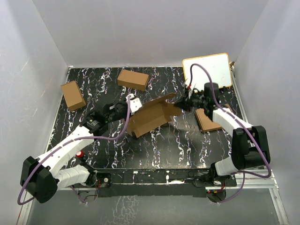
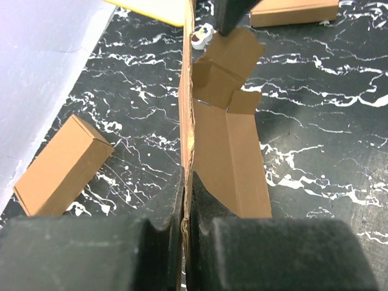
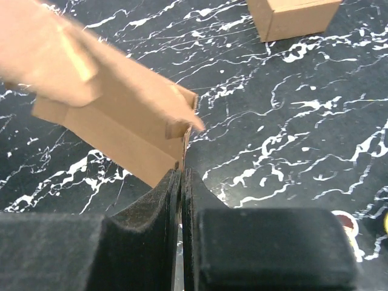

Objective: Fold the paper box

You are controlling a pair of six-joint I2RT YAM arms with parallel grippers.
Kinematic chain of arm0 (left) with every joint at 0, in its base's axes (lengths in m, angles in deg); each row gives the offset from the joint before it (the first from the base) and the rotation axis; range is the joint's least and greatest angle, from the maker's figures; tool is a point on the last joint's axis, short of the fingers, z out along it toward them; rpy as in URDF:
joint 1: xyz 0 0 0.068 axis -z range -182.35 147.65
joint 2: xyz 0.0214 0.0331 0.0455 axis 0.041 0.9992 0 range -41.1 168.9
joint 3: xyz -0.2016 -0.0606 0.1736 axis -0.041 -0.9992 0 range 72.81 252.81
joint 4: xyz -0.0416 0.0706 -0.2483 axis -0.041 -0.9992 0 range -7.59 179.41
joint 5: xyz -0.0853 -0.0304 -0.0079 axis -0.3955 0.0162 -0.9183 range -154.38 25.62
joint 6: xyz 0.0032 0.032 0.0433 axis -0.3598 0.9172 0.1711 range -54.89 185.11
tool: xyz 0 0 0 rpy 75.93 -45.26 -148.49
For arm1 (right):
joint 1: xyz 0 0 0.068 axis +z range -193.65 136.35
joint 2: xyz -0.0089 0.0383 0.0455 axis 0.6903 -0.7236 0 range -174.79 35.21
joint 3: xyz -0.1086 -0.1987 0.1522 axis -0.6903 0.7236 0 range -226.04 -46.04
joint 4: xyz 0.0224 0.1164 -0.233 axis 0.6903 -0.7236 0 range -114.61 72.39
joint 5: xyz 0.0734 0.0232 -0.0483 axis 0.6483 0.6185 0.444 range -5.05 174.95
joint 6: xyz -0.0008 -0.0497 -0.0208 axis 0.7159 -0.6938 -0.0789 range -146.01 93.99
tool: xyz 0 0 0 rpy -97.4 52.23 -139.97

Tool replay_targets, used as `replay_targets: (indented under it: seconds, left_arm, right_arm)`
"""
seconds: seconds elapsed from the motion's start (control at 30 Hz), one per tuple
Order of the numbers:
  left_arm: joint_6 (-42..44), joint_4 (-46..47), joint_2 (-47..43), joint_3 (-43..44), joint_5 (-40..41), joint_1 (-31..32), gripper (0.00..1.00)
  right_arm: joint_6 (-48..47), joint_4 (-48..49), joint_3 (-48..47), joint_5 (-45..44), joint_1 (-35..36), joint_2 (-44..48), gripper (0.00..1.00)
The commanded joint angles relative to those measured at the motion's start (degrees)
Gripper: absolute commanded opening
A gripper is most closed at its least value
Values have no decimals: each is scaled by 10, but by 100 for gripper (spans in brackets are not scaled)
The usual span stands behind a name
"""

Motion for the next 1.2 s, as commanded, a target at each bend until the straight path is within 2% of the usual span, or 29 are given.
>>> replay_targets:
  seconds: [0.0, 0.13, 0.33, 0.5, 0.63, 0.83, 1.03, 1.17]
  left_arm:
    - [19, -27, 15, 14, -14, 0, 0]
    - [-16, -14, 19, -9, -42, 0, 0]
    - [-69, 11, 6, -46, -72, 0, 0]
    - [-112, 30, -13, -73, -61, 0, 0]
    - [-161, 84, -39, -109, -42, 0, 0]
    - [-185, 109, -55, -126, -26, 0, 0]
    - [-178, 93, -42, -121, -42, 0, 0]
    - [-154, 72, -45, -125, -54, 0, 0]
  right_arm:
    - [60, 361, 132, -14, 24, 16, 8]
    - [49, 439, 191, -33, 35, 15, 8]
    - [28, 463, 242, -27, 37, 43, 8]
    - [27, 462, 258, -6, 37, 56, 8]
    - [14, 416, 248, 10, 36, 59, 8]
    - [-14, 347, 233, 30, 37, 59, 8]
    - [-21, 302, 220, 72, 37, 53, 9]
    - [-56, 236, 206, 79, 37, 49, 14]
